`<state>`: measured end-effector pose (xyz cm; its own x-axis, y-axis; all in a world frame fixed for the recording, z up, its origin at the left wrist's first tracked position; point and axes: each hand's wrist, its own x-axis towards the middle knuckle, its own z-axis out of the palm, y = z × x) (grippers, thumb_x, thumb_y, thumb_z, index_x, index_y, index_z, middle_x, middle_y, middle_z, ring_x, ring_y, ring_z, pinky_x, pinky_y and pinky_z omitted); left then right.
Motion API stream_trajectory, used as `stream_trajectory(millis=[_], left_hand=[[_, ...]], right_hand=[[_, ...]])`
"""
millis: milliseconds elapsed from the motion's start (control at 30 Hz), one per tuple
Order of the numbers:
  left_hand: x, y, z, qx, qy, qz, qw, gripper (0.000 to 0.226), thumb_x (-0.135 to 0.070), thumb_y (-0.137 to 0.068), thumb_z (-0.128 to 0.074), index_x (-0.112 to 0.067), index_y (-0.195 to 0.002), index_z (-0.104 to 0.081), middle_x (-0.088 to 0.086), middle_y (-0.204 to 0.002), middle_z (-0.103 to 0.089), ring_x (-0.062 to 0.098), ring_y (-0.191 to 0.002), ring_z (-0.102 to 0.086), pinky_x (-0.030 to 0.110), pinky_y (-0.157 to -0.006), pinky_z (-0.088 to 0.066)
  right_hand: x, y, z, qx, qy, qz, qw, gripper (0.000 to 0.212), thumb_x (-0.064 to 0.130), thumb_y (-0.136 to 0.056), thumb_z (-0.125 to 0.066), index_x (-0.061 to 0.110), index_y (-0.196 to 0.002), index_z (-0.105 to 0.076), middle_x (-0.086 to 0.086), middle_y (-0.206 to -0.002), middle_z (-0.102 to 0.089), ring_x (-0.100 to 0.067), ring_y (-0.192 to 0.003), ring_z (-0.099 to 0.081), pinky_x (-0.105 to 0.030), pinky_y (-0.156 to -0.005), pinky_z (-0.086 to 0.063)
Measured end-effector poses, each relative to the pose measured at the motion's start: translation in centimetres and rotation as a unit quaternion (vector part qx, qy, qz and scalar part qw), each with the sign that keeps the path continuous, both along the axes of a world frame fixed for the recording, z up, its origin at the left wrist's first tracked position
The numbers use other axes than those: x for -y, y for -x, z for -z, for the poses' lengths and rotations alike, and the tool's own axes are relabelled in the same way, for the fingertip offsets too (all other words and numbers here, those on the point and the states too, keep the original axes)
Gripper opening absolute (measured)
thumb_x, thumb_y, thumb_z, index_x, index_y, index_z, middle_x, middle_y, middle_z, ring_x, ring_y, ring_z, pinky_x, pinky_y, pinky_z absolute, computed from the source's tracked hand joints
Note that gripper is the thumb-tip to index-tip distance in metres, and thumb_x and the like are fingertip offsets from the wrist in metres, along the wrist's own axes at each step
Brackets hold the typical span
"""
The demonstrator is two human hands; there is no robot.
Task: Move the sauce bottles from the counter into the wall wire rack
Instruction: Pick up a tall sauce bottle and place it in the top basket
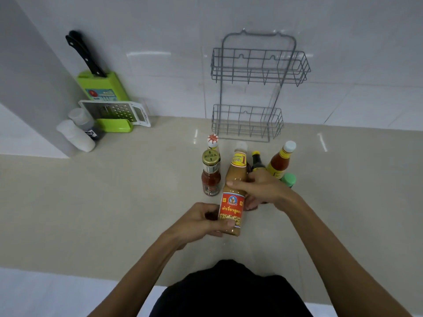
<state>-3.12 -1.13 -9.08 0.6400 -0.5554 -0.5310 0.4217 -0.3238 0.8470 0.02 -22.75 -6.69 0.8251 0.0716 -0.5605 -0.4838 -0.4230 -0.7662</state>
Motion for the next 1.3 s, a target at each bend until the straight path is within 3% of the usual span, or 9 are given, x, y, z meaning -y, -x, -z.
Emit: stream_trajectory(millis=[167, 400, 467, 600, 700, 867, 1033, 1133, 1300], left_hand=[[1.3, -1.5, -5.7, 0.104, 0.02, -0.04, 0.994, 0.043, -0.038, -0.067, -0.086, -0.031, -0.107, -0.073, -0.003, -0.103, -0.075, 0.013, -0.095, -0.072, 0.032, -0.076, -0.061], [2.5, -8.8, -13.2, 0.232, 0.074, -0.077, 0.967, 0.035, -0.034, -0.072, -0.084, -0.027, -0.104, -0.073, -0.004, -0.096, -0.076, 0.01, -0.088, -0.073, 0.017, -0.068, -0.056], [3.1, -11.5, -14.2, 0.267, 0.067, -0.083, 0.958, 0.031, -0.028, -0.073, -0.083, -0.024, -0.103, -0.073, 0.0, -0.094, -0.076, 0.013, -0.085, -0.074, 0.024, -0.068, -0.058], [4.1, -16.6, -15.2, 0.343, 0.009, -0.083, 0.936, 0.043, -0.027, -0.071, -0.085, -0.022, -0.111, -0.07, -0.005, -0.103, -0.075, 0.013, -0.092, -0.073, 0.036, -0.086, -0.058], [4.6, -19.8, -16.7, 0.413, -0.024, -0.091, 0.906, 0.046, -0.031, -0.068, -0.086, -0.028, -0.11, -0.069, -0.011, -0.101, -0.076, 0.005, -0.093, -0.071, 0.028, -0.085, -0.056], [5.6, -24.3, -19.0, 0.484, -0.076, -0.1, 0.866, 0.041, -0.03, -0.067, -0.08, -0.024, -0.105, -0.067, -0.005, -0.095, -0.077, 0.013, -0.087, -0.072, 0.033, -0.079, -0.057], [6.1, -28.4, -19.6, 0.502, -0.099, -0.115, 0.851, 0.051, -0.036, -0.067, -0.083, -0.023, -0.113, -0.067, -0.007, -0.104, -0.074, 0.01, -0.092, -0.07, 0.011, -0.07, -0.044], [6.5, -30.3, -18.6, 0.495, -0.124, -0.107, 0.853, 0.039, -0.038, -0.071, -0.082, -0.018, -0.103, -0.07, -0.001, -0.101, -0.075, 0.016, -0.09, -0.069, 0.012, -0.068, -0.043], [7.0, -32.6, -16.4, 0.507, -0.155, -0.103, 0.842, 0.033, -0.033, -0.068, -0.084, -0.012, -0.089, -0.069, 0.003, -0.081, -0.062, 0.022, -0.085, -0.056, 0.024, -0.06, -0.032]], right_hand=[[1.6, -1.1, -7.3, 0.114, -0.052, 0.004, 0.992, 0.045, 0.052, -0.069, -0.082, 0.026, -0.104, -0.069, 0.006, -0.088, -0.08, -0.016, -0.078, -0.078, -0.031, -0.065, -0.063], [1.0, -5.5, -14.2, 0.233, -0.059, 0.048, 0.969, 0.059, 0.061, -0.066, -0.081, 0.027, -0.113, -0.069, 0.006, -0.096, -0.079, -0.008, -0.086, -0.076, -0.033, -0.068, -0.064], [0.3, -7.4, -14.9, 0.239, -0.041, 0.047, 0.969, 0.05, 0.055, -0.071, -0.081, 0.024, -0.109, -0.073, 0.006, -0.095, -0.079, -0.009, -0.087, -0.076, -0.041, -0.077, -0.064], [-0.1, -11.3, -16.5, 0.29, 0.001, 0.058, 0.955, 0.04, 0.043, -0.073, -0.083, 0.02, -0.105, -0.075, 0.003, -0.098, -0.079, -0.015, -0.093, -0.075, -0.045, -0.089, -0.06], [-0.3, -13.7, -17.4, 0.34, 0.029, 0.055, 0.938, 0.049, 0.04, -0.074, -0.083, 0.018, -0.116, -0.07, 0.003, -0.108, -0.076, -0.015, -0.1, -0.072, -0.043, -0.093, -0.057], [-0.8, -17.2, -18.0, 0.392, 0.044, 0.089, 0.915, 0.044, 0.038, -0.079, -0.079, 0.023, -0.117, -0.061, 0.004, -0.108, -0.072, -0.015, -0.099, -0.068, -0.026, -0.079, -0.054], [-0.6, -21.2, -18.2, 0.401, 0.034, 0.099, 0.91, 0.053, 0.034, -0.081, -0.078, 0.02, -0.128, -0.056, 0.001, -0.12, -0.069, -0.019, -0.108, -0.066, -0.034, -0.091, -0.055], [-0.5, -23.4, -17.6, 0.396, 0.063, 0.084, 0.912, 0.056, 0.033, -0.083, -0.077, 0.017, -0.133, -0.055, -0.001, -0.128, -0.067, -0.022, -0.112, -0.066, -0.033, -0.091, -0.054], [-0.4, -25.8, -15.5, 0.399, 0.096, 0.094, 0.907, 0.049, 0.029, -0.08, -0.081, 0.014, -0.124, -0.063, -0.003, -0.114, -0.07, -0.02, -0.099, -0.067, -0.012, -0.069, -0.044]])
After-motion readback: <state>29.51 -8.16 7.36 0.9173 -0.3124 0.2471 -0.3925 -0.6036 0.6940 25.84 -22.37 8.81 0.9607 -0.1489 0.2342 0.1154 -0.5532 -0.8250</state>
